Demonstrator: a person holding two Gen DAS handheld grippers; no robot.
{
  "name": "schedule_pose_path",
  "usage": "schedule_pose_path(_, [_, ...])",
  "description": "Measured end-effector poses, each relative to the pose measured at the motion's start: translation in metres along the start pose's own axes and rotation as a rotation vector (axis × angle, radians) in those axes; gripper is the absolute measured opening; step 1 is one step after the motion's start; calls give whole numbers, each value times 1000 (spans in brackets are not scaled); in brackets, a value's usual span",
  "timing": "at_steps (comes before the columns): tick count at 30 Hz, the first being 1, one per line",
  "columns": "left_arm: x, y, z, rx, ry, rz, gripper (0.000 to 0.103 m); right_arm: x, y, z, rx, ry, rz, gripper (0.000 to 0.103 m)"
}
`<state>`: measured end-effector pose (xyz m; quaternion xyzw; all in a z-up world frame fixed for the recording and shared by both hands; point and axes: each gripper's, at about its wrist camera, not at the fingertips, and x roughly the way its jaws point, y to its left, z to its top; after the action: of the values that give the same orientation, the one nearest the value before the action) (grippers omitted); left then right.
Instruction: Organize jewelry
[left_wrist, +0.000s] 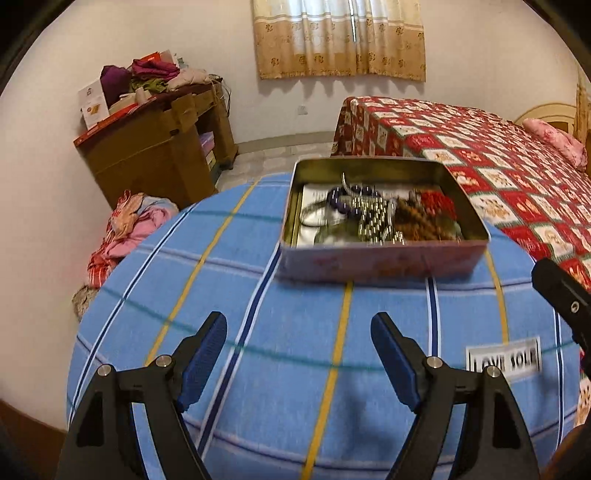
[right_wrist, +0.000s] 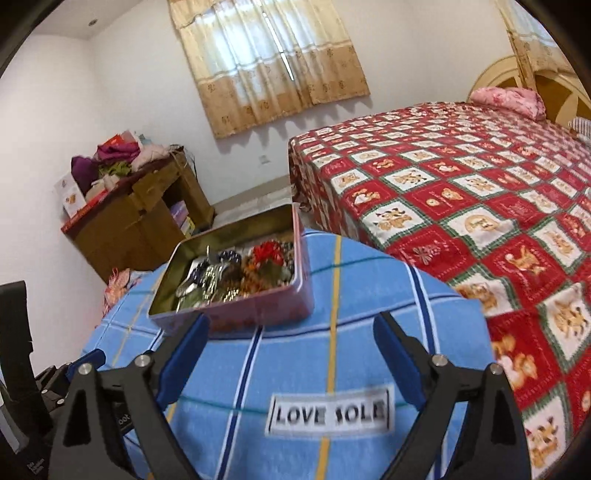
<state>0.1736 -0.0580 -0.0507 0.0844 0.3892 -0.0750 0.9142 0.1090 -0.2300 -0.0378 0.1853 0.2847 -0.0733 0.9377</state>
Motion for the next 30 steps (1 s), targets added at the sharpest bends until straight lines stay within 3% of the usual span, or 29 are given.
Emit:
schedule_pose_path(14, [-27, -3, -31, -11, 22, 16, 80, -30, 11, -17, -81, 36, -29, 93])
schedule_pose_path(21, [-29, 3, -48, -7, 69, 14, 80, -31, 10, -29, -96, 120, -33, 93])
schedule_pose_path(30, [-79, 25, -63, -83, -27, -1, 80, -72, 18, -42, -127, 77, -21, 93])
